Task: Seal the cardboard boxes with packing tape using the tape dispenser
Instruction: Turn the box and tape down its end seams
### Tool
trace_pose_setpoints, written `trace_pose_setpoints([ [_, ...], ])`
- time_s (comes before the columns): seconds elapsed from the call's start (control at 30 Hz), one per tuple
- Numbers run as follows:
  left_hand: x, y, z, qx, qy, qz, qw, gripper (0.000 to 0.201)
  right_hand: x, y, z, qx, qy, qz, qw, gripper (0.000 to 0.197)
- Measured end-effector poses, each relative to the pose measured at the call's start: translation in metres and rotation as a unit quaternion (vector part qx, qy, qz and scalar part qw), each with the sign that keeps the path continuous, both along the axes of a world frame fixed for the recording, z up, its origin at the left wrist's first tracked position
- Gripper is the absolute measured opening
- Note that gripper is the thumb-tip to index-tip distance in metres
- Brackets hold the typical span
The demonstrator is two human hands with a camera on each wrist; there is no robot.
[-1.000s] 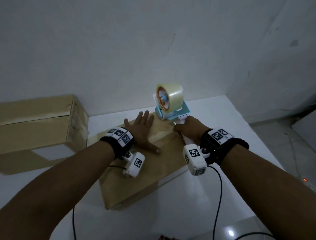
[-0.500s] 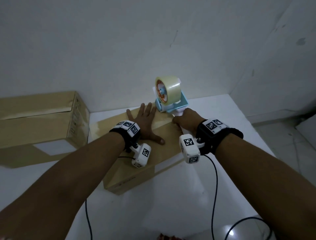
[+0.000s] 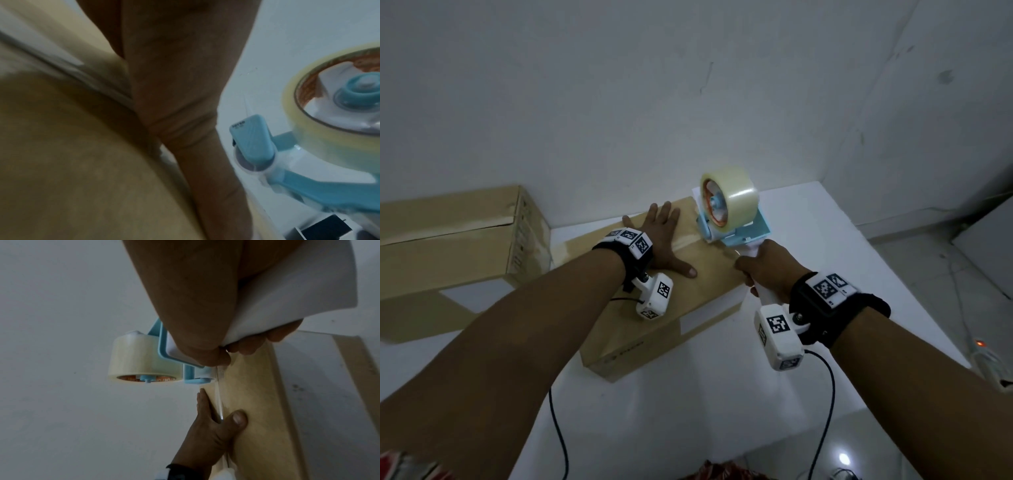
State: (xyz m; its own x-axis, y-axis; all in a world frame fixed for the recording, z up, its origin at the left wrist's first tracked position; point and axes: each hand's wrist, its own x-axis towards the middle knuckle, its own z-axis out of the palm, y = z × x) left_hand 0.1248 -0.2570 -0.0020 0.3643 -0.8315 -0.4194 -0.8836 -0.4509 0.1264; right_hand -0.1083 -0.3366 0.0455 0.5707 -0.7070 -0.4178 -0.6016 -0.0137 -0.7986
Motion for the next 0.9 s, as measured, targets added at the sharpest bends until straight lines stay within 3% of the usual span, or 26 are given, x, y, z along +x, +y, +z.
trace_pose_setpoints([
  [0.17, 0.0, -0.001, 0.003, 0.004, 0.004, -0.003, 1.0, 0.158, -0.031, 0.013, -0.011, 0.014, -0.025, -0.023, 0.999, 0.004],
  [0.9, 0.003, -0.006, 0.001, 0.021, -0.016, -0.012, 1.0, 0.151, -0.094, 0.027, -0.042, -0.068, -0.011, -0.013, 0.998, 0.021],
])
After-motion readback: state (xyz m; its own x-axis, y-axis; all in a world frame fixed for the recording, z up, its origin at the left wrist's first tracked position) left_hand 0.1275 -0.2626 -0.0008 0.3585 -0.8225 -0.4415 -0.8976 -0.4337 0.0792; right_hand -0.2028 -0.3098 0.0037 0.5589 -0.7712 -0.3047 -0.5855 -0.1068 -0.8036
